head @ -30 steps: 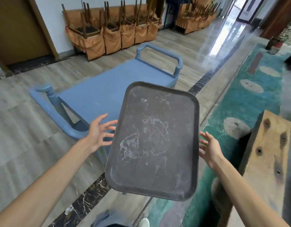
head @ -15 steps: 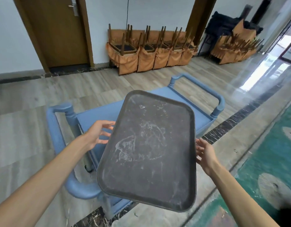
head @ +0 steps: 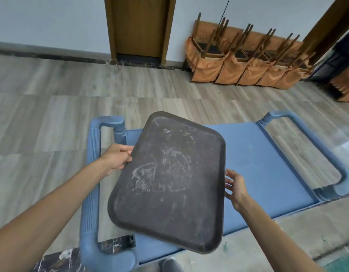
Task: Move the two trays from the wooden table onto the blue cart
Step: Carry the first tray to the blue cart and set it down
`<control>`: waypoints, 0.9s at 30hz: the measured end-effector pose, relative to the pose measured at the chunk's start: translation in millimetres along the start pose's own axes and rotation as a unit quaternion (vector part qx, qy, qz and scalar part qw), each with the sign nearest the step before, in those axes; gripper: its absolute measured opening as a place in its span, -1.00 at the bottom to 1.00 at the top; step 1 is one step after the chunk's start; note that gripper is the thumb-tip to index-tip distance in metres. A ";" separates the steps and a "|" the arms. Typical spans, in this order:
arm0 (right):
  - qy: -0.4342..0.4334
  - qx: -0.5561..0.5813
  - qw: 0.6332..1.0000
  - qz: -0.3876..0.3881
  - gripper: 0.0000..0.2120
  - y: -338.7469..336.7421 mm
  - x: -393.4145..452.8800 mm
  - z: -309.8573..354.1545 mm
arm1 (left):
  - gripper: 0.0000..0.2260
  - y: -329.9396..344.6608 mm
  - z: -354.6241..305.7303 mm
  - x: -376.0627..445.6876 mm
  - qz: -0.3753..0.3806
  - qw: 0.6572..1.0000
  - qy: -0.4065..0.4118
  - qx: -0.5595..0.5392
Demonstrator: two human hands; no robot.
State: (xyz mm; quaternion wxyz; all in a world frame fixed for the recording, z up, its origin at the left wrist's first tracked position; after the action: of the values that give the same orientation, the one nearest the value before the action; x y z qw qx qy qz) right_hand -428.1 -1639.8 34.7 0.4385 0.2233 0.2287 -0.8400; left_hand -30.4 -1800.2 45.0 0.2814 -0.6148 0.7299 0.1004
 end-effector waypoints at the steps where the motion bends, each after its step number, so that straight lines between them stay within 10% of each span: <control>1: 0.003 -0.009 1.000 0.008 -0.73 8.1 7.6 1.2 | -0.57 -2.1 4.9 3.0 -0.018 1.000 -0.005 -0.002; 27: 0.071 0.025 0.985 0.155 -0.42 55.5 93.4 -15.7 | -0.60 -8.7 67.5 2.6 -0.213 0.966 -0.119 -0.080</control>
State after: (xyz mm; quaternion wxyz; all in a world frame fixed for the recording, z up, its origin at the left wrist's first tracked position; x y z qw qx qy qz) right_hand -427.0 -1718.3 -42.1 0.5405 0.3256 0.2010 -0.7493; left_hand -2.9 -1771.1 -10.1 0.3311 -0.7601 0.5330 0.1689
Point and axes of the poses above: each hand's wrist, its own x-axis towards the middle knuckle, its own y-axis out of the palm, z = x × y, the point moved 7 cm from there along x, towards the middle knuckle
